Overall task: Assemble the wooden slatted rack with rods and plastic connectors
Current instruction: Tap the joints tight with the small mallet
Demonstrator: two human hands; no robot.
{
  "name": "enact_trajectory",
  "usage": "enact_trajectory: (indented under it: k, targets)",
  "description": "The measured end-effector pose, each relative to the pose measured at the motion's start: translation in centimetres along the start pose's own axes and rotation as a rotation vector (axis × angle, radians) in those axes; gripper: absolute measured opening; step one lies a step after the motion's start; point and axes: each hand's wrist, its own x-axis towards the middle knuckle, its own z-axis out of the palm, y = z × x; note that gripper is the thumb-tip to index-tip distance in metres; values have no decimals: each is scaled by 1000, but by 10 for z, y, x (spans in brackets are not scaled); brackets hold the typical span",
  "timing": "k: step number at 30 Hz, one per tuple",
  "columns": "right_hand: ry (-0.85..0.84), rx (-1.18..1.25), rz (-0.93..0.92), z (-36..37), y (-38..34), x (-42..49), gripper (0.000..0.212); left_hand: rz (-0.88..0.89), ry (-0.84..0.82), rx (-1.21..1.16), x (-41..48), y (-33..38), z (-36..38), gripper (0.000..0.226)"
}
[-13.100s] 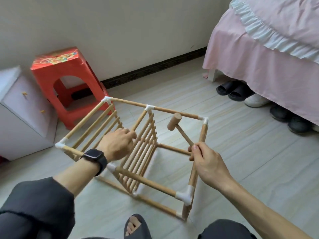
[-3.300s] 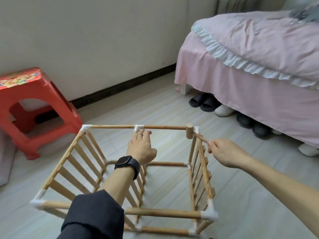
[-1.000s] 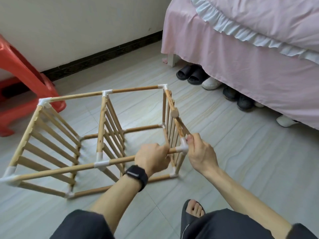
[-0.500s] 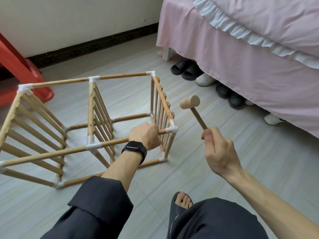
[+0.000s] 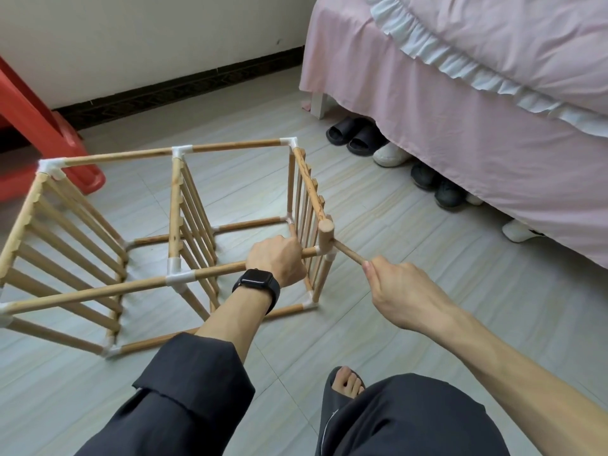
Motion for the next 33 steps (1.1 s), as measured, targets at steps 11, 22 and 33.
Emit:
enact_trajectory:
  k: [11,22,33]
  targets:
    - [266,744,233,12,-6,20,47,-49,33,-150,4,-11,-18,36]
    - [333,987,23,-65,-67,60,40,-61,306,-609,-15,-38,-136,47]
    - [471,767,-342,-141,-147,44,35,-95,594,-1289,-77,-73,-153,44]
